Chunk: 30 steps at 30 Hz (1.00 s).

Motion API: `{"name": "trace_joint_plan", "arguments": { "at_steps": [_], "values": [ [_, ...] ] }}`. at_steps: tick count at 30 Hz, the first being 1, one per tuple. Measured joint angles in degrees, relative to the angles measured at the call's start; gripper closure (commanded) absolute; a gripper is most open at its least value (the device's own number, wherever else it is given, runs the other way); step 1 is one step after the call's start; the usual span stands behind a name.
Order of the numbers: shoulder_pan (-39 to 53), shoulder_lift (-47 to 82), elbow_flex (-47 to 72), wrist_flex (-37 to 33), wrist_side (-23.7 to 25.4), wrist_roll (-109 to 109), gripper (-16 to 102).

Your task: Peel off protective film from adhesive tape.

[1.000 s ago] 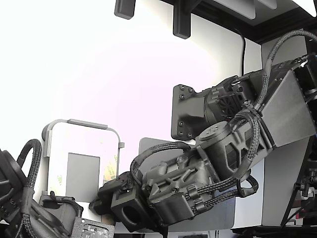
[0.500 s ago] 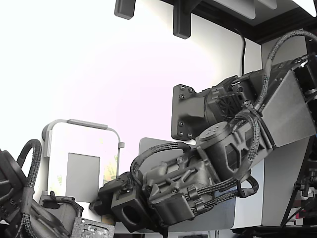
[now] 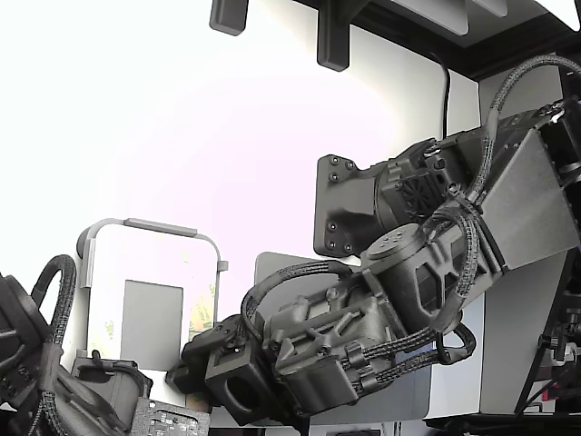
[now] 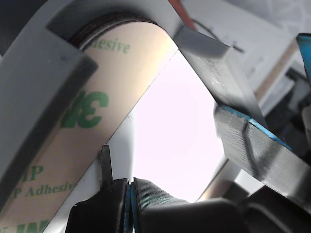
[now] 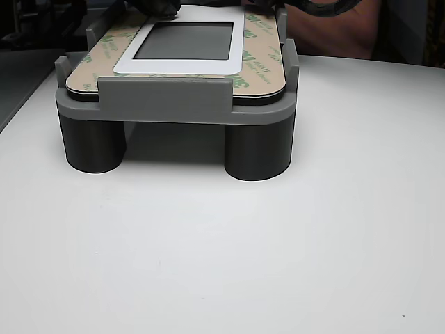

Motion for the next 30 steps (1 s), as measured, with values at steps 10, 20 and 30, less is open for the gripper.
{"name": "trace_joint_plan", "arguments": {
  "at_steps": [10,20,30],
  "values": [
    [0.2,0.0,-0.2,0.3,-0.5,0.4,96],
    [0.2,-0.4,-1.5,0.4,-0.4,-1.1,96],
    [-0.1,-0.9,-1.5,0.2,-0.6,-1.5,96]
  ]
}}
